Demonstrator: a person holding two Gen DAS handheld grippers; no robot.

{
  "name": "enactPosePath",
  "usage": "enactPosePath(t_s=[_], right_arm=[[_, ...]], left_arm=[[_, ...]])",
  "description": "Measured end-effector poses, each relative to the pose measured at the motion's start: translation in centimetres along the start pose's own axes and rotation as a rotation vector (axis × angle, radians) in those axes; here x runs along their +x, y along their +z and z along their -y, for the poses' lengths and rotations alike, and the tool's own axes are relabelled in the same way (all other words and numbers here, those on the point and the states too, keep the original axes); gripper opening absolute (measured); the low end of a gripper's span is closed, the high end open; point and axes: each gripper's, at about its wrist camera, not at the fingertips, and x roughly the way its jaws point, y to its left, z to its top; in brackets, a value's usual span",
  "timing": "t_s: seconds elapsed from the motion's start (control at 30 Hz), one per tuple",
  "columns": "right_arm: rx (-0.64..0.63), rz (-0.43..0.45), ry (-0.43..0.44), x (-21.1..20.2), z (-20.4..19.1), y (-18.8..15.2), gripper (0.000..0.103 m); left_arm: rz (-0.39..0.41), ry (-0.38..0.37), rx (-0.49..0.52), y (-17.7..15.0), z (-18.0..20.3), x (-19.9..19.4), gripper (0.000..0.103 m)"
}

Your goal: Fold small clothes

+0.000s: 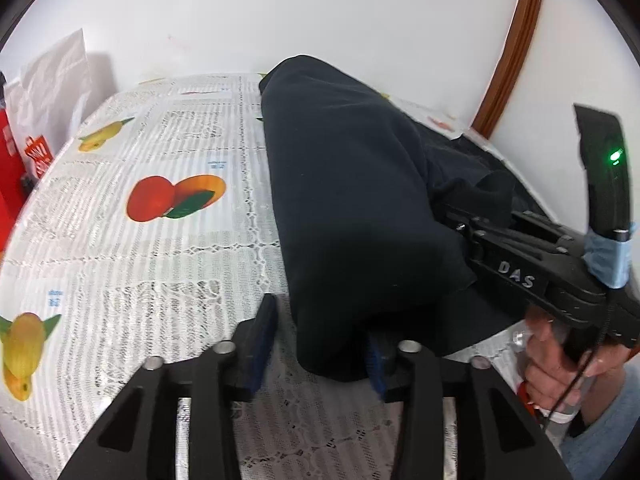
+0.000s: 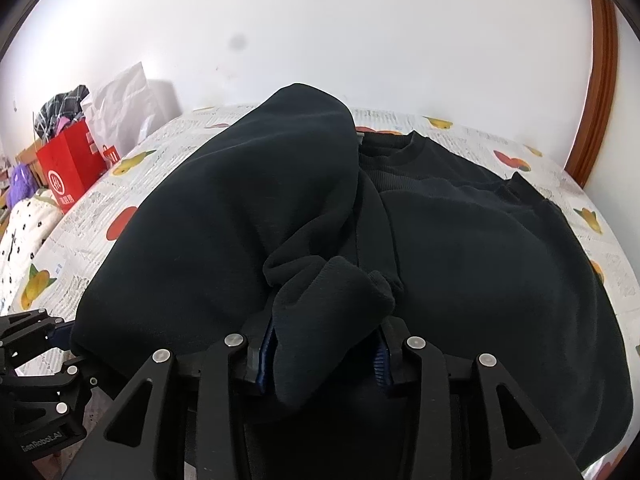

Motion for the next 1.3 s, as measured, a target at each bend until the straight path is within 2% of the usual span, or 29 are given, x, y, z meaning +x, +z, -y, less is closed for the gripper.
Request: enactPosePath(t_s=[0.07, 0.13, 0.23, 0.4, 0.47, 0.5, 0.57, 0.67, 0.77, 0.83, 0.9, 0.97, 1.07, 1.1, 1.2, 1.3], right_arm=[[0.007, -0.001, 0.006, 0.1, 0.1, 0.0, 0.039], [0.007, -0.002, 0.008, 0.1, 0.1, 0.0, 0.039], [0.010, -0.001, 0.011, 0.2, 0.2, 0.0, 0.040], [0.049, 0.001, 0.035, 0.2, 0.8, 0.1, 0.042], [0.060, 0.014, 0.037, -0.1, 0.9, 0.1, 0.035], [0.056, 0.027, 0.043, -0.4, 0.8, 0.1, 0.027], [0.043, 0.060, 0.036, -1.3, 0.5, 0.1, 0.024], [0.050, 0.166, 0.040, -4.1, 1.2, 0.2, 0.021], [0.141, 0.279, 0.078, -7.6, 3.9, 0.2, 0.020], [0.222, 0.316, 0.064, -8.9, 6.4, -0.4, 0.020], [0.289, 0.295, 0.063, -8.9, 8.7, -1.3, 0.020], [0.313, 0.220, 0.076, -7.5, 10.2, -2.7, 0.020], [0.303, 0.105, 0.049, -4.9, 10.4, -4.3, 0.023], [0.317, 0.099, 0.055, -4.8, 10.6, -4.4, 0.024], [0.376, 0.112, 0.070, -5.7, 11.4, -4.7, 0.047], [0.419, 0.105, 0.114, -5.5, 12.2, -4.4, 0.051]], left_arm=[[0.003, -0.032, 0.016, 0.0, 0.2, 0.0, 0.060], [0.002, -0.054, 0.048, 0.0, 1.0, 0.0, 0.062], [-0.026, 0.022, 0.088, 0.1, 2.2, 0.8, 0.062], [-0.038, 0.099, 0.118, 0.2, 3.3, 1.3, 0.065], [-0.039, 0.112, 0.122, 0.2, 3.5, 1.4, 0.065], [-0.038, 0.112, 0.119, 0.2, 3.5, 1.3, 0.065], [-0.037, 0.119, 0.114, 0.2, 3.4, 1.3, 0.065], [-0.038, 0.127, 0.118, 0.1, 3.6, 1.3, 0.065], [-0.038, 0.128, 0.117, 0.2, 3.6, 1.4, 0.065], [-0.038, 0.127, 0.119, 0.2, 3.6, 1.4, 0.065], [-0.039, 0.130, 0.123, 0.2, 3.6, 1.5, 0.065], [-0.039, 0.131, 0.124, 0.2, 3.6, 1.5, 0.065], [-0.039, 0.131, 0.123, 0.2, 3.7, 1.5, 0.065], [-0.039, 0.130, 0.122, 0.2, 3.7, 1.5, 0.065], [-0.038, 0.124, 0.119, 0.3, 3.6, 1.5, 0.065], [-0.036, 0.110, 0.116, 0.3, 3.5, 1.4, 0.067]])
